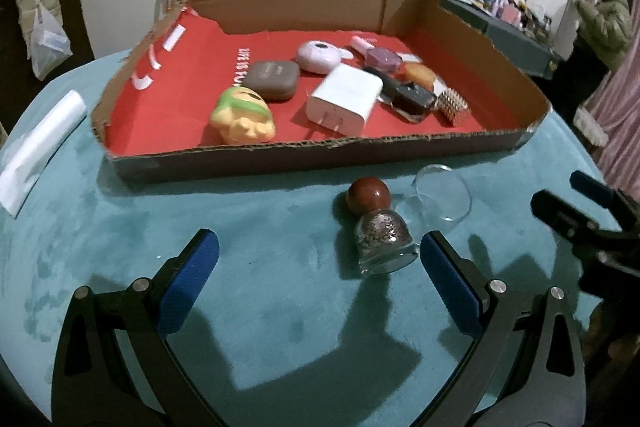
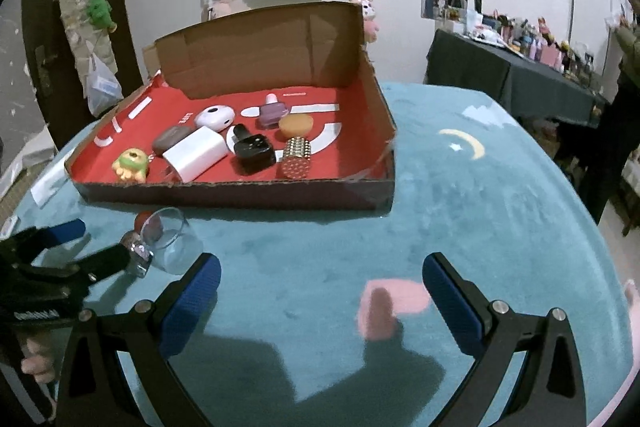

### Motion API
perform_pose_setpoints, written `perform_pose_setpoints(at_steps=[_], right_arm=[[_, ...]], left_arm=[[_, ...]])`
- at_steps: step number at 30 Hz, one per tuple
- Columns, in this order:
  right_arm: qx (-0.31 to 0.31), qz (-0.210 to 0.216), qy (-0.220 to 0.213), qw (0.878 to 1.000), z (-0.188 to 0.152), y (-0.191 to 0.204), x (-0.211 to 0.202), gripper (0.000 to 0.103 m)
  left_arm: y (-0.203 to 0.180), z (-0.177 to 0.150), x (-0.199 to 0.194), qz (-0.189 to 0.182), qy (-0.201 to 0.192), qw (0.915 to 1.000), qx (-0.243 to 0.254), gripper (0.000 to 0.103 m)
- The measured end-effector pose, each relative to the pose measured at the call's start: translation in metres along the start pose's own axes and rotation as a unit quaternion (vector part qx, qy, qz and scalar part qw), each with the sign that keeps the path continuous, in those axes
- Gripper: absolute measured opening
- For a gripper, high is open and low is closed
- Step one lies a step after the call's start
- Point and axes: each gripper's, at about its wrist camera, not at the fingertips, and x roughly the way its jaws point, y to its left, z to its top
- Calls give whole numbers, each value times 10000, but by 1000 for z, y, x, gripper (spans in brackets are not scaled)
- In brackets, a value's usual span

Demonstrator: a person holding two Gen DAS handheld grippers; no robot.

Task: Organize rigid objects
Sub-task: 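Withdraw both tools from the box and hold them over the table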

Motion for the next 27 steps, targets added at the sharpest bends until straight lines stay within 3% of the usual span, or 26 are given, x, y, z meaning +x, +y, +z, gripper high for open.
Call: perform_pose_setpoints(at_steps=[5, 11, 17, 20, 27], right_arm=[[105, 95, 63, 9999, 3, -2, 4, 103], [-58, 310, 107, 9994, 5, 16, 6, 103], [-395, 637, 208, 9970, 7, 41, 14, 103], [-529, 586, 279, 9965, 6, 46, 20, 103], [-218, 694, 443, 9964, 8, 31, 25, 103]], left_arm=[[8, -2, -2, -23, -32, 9999, 94, 103], [41, -2, -22, 511, -236, 9984, -54, 102], [42, -1, -29, 182, -189, 9996, 91, 102], [33, 1, -25, 65, -114, 9995, 286, 102], [16, 5, -7, 62, 110, 9984, 552, 102]])
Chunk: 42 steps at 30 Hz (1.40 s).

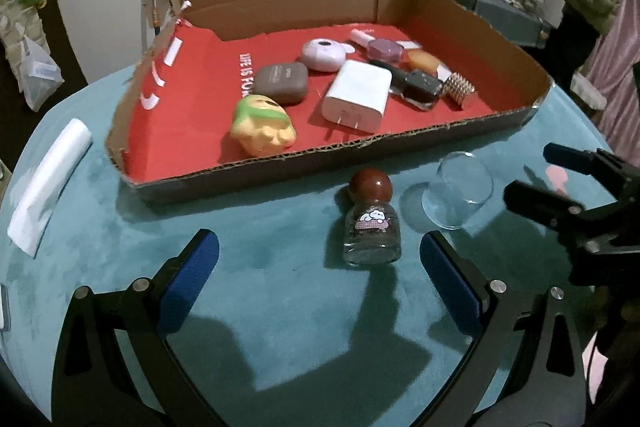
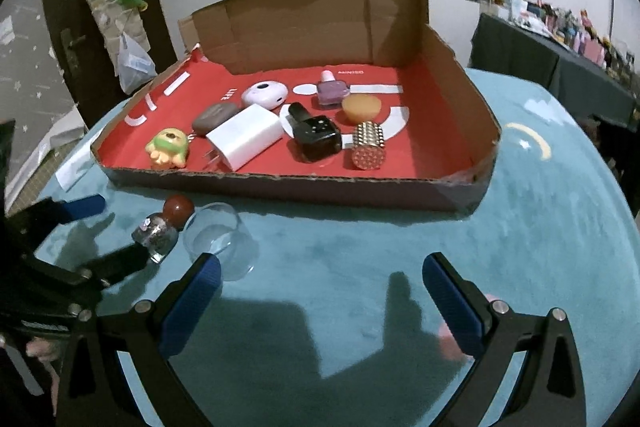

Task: Organize rigid objects
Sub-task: 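Withdraw both tools from the box and hold them over the table, then grasp the brown-capped glass jar with the left tool while the right tool grasps the glass cup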

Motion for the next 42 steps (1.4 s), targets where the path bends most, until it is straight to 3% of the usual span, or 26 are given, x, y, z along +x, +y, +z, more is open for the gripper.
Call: perform_pose_setpoints(at_steps=[12, 17, 22, 24, 27, 33, 35, 36, 42], right_arm=[[-232, 472, 262, 9983, 3, 19, 17, 103], [-368, 568, 331, 9972, 5, 27, 25, 103], [-439, 643, 346, 9964, 10, 28, 30, 93], [-445, 733, 351, 9957, 11, 28, 32, 91], [-492, 813, 358, 9948, 13, 31, 35, 86], [-584, 1133, 372, 9911, 14, 36, 38, 60], [-625, 1251, 348, 9896, 14, 38, 38, 45], [-646, 1334, 330, 9884, 14, 39, 37, 45], [-624, 1259, 40, 9901, 14, 37, 24, 44]], left_arm=[[25, 3, -5, 283, -30, 9996, -81, 103], [22, 7, -2, 199, 17, 9998, 33, 102], [13, 11, 3, 175, 54, 9997, 175, 99], [12, 12, 5, 165, 49, 9997, 186, 95], [9, 14, 9, -48, 123, 9997, 194, 80], [1, 14, 21, -504, 309, 9981, 185, 46], [-2, 14, 21, -536, 252, 9980, 201, 34], [-4, 14, 20, -550, 213, 9980, 235, 30], [-6, 12, 14, -556, 185, 9981, 196, 29]])
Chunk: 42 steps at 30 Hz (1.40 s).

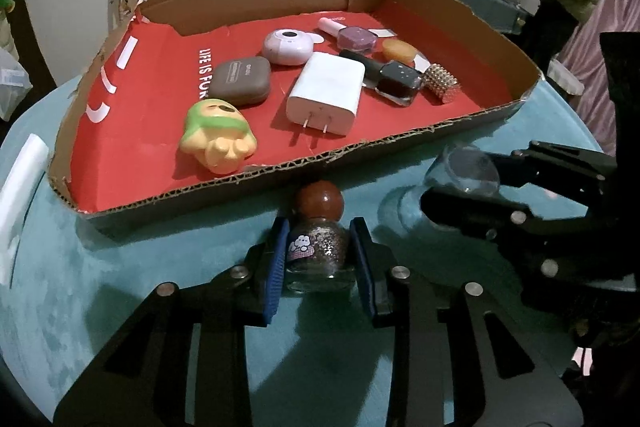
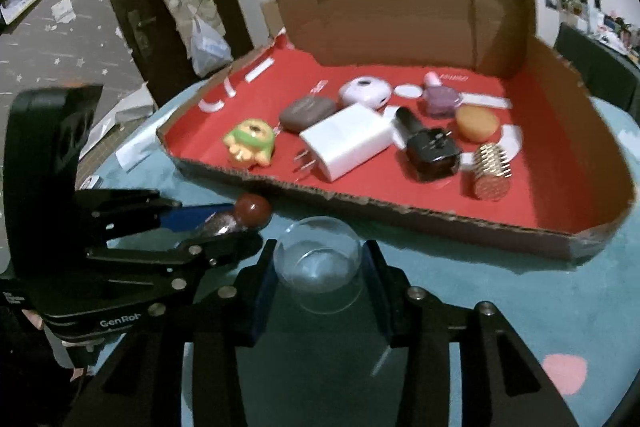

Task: Organize rigid objects
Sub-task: 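Grasp the brown-capped glass jar with the left tool while the right tool grasps the glass cup, then lower the brown-capped jar and glass cup into the red box and release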

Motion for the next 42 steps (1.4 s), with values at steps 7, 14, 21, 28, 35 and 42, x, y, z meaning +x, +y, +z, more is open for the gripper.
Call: perform_pose_setpoints(at_steps=[7, 14, 21, 28, 35, 42], right_arm=[[26, -48, -49, 10000, -5, 3, -12, 43], [-8, 205, -429, 9989, 28, 6, -38, 43], [-61, 167, -466, 9988, 127, -10, -14, 43], [162, -73, 242, 9996, 184, -42, 65, 42], [205, -281, 794, 9962, 202, -59, 117, 42], [-15, -569, 1128, 9920, 206, -63, 150, 42]], left_arm=[[-3, -1, -16, -57, -147, 9999, -25, 29], [17, 34, -51, -277, -514, 9979, -281, 29], [47, 113, -32, 91, -418, 9989, -208, 29], [67, 165, 32, 379, 260, 9989, -82, 29], [84, 177, 82, 585, 769, 9953, -79, 29], [90, 178, 105, 621, 972, 9933, -85, 29]])
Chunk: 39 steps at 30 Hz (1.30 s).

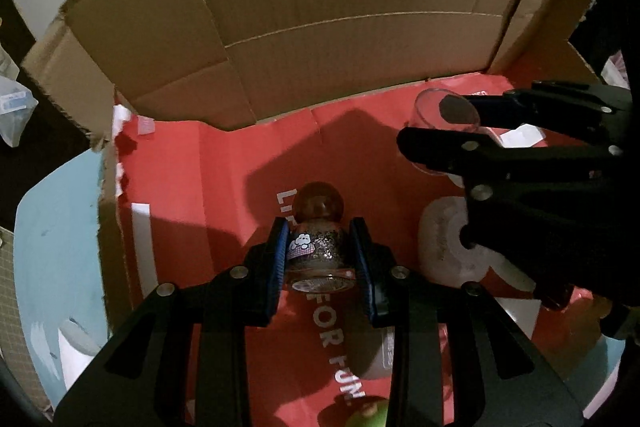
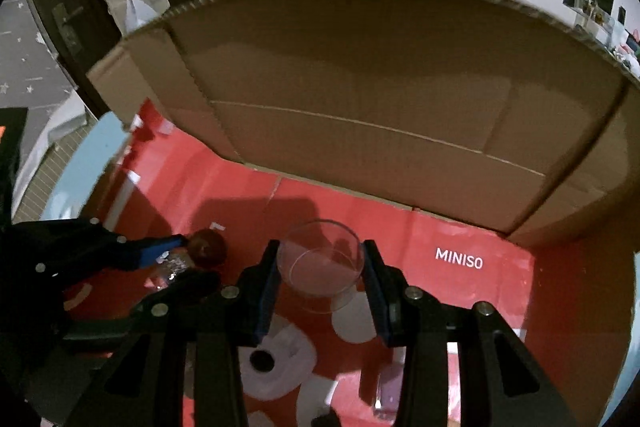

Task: Organize rigid objects
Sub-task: 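Lower the brown-capped jar and glass cup into the red box and release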

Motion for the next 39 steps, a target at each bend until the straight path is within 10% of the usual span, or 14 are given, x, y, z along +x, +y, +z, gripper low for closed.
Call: perform_pose_setpoints(at_steps=[39], right_arm=[[-70, -80, 229, 9997, 7, 5, 15, 44]], left_arm=[[-1, -3, 19, -189, 60, 9998, -58, 29]])
